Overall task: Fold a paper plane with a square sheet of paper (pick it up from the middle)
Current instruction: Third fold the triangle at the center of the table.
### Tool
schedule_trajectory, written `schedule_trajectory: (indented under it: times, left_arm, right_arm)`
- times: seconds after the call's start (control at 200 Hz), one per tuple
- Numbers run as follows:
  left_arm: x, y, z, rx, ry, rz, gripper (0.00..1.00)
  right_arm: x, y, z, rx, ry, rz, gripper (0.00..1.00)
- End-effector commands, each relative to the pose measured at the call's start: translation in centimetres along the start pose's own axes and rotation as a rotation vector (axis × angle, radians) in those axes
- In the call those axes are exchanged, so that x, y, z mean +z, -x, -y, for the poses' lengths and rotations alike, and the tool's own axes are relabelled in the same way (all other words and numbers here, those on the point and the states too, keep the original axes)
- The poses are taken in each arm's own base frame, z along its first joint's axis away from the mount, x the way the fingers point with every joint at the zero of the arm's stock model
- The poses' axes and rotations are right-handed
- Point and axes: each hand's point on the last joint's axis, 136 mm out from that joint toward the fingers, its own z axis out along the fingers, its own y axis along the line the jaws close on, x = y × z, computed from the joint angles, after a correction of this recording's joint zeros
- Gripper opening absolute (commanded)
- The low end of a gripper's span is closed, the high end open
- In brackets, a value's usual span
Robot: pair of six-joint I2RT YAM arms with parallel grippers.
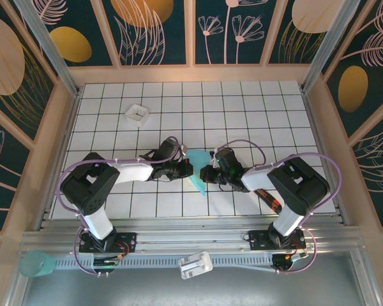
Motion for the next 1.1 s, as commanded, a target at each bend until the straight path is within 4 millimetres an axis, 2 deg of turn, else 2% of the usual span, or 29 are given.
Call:
schedule_trajectory:
  times: [0.0, 0.335, 0.425, 0.54, 0.696, 0.731, 0.801, 1.016, 1.041, 1.096]
  left_arm:
    - [0.3, 0.6, -1.1, 0.011, 0.051, 0.001, 0.04]
    - [0.7, -0.4, -5.1, -0.029, 0.134, -0.022, 0.00]
    - [0.3, -0.4, -5.4, -0.027, 0.144, -0.011, 0.00]
    - [-0.3, 0.3, -4.5, -0.010, 0.123, 0.008, 0.01]
    - [-1.0, 1.2, -1.5, -0.005, 0.017, 0.023, 0.04]
    - [-1.8, 1.7, -0.1, 0.004, -0.028, 0.041, 0.05]
    - [-1.9, 1.7, 0.9, -0.001, -0.073, 0.032, 0.06]
    - [-1.6, 1.7, 2.2, 0.014, -0.132, -0.001, 0.08]
    - [-0.9, 1.3, 1.5, 0.002, -0.118, -0.023, 0.08]
    - [-0.5, 1.1, 1.4, -0.002, -0.117, -0.039, 0.09]
  right_arm:
    - [0.0, -5.3, 7.1, 0.053, -0.243, -0.162, 0.00]
    - [-0.2, -5.5, 7.3, 0.056, -0.249, -0.163, 0.00]
    - [-0.2, -5.6, 7.4, 0.057, -0.250, -0.164, 0.00]
    - [-0.1, -5.6, 7.3, 0.056, -0.248, -0.165, 0.00]
    - [-0.1, -5.4, 7.3, 0.057, -0.250, -0.162, 0.00]
    - [-0.2, -5.4, 7.3, 0.057, -0.251, -0.162, 0.00]
    - [-0.1, -5.4, 7.3, 0.056, -0.249, -0.163, 0.00]
    - [-0.1, -5.3, 7.3, 0.056, -0.251, -0.162, 0.00]
    - [-0.1, -5.4, 7.3, 0.056, -0.252, -0.164, 0.00]
    - [0.0, -5.3, 7.3, 0.055, -0.252, -0.164, 0.00]
